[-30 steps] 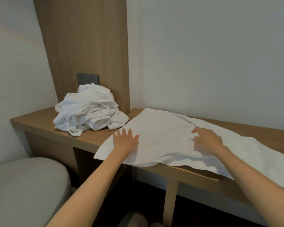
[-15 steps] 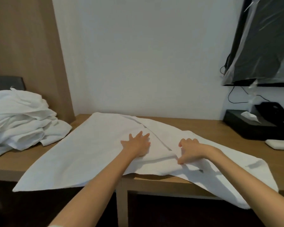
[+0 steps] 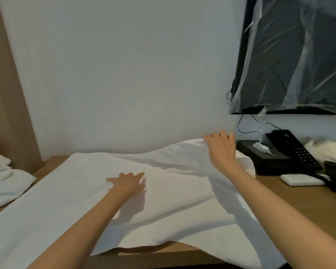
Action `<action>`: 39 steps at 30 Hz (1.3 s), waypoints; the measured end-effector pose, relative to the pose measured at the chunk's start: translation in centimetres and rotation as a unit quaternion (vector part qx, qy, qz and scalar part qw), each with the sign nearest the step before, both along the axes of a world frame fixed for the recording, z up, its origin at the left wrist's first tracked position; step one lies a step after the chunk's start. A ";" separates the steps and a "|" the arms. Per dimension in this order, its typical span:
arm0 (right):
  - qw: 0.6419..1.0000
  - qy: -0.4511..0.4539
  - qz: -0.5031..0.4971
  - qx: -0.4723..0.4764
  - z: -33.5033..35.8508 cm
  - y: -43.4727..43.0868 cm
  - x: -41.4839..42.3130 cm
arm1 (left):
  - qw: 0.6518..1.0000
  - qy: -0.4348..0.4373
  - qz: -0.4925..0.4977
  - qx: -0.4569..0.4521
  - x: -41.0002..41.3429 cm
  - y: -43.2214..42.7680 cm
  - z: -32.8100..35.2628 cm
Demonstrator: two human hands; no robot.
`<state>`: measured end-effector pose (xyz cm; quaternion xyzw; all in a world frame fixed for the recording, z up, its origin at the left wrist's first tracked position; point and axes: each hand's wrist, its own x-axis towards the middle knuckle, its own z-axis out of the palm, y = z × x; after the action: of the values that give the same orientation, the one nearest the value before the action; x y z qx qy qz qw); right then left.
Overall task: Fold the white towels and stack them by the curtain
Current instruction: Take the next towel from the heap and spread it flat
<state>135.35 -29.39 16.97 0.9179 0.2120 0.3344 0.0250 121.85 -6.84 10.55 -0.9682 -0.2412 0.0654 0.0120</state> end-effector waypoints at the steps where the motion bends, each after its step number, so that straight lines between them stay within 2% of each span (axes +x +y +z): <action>1: 1.000 -0.008 -0.001 0.008 0.2 0.2 1.1 | 1.000 -0.007 -0.009 0.017 1.0 0.1 0.3; 4: 1.000 -0.015 -0.020 0.013 0.0 0.5 4.2 | 0.997 -0.049 -0.058 0.021 3.8 0.6 1.0; 8: 0.999 0.000 -0.051 0.015 -1.2 1.0 8.2 | 0.993 -0.049 -0.110 -0.003 7.6 0.7 1.1; 12: 0.997 0.033 -0.070 -0.001 -3.7 1.4 11.7 | 0.992 -0.045 -0.111 -0.038 10.9 1.4 -0.3; 16: 0.994 0.081 -0.078 -0.015 -6.0 2.4 13.4 | 0.995 -0.024 -0.073 -0.070 12.8 2.4 -2.3; 19: 0.997 0.072 -0.030 -0.022 -7.0 4.0 13.1 | 0.996 -0.025 -0.054 -0.064 13.8 3.3 -3.8; 21: 0.998 0.044 0.049 0.010 -7.9 5.5 12.5 | 0.997 -0.036 -0.044 -0.060 14.6 3.5 -4.3; 22: 0.991 0.077 0.102 0.036 -8.7 6.2 12.1 | 0.996 -0.040 -0.045 -0.060 15.1 3.5 -4.4; 24: 0.960 0.223 0.153 0.075 -10.6 7.8 11.3 | 0.995 -0.053 -0.061 -0.061 16.0 3.2 -4.6; 26: 0.943 0.311 0.105 0.053 -12.1 8.1 11.5 | 0.992 -0.069 -0.086 -0.056 16.7 3.1 -4.9; 28: 0.940 0.334 0.056 0.044 -12.8 7.1 12.7 | 0.991 -0.071 -0.092 -0.059 17.1 3.4 -5.1; 33: 0.940 0.334 -0.032 0.066 -12.6 4.2 16.1 | 0.993 -0.051 -0.080 -0.065 17.8 4.4 -5.5; 37: 0.953 0.273 -0.079 0.105 -12.4 3.7 17.4 | 0.992 -0.071 -0.082 -0.057 18.0 4.8 -6.0; 39: 0.947 0.279 -0.123 0.099 -12.1 2.9 18.2 | 0.992 -0.078 -0.080 -0.055 18.0 4.9 -6.2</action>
<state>153.58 -26.47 4.83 0.9913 0.0619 0.0786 -0.0854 139.89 -1.94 4.33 -0.9857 -0.1593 0.0011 -0.0546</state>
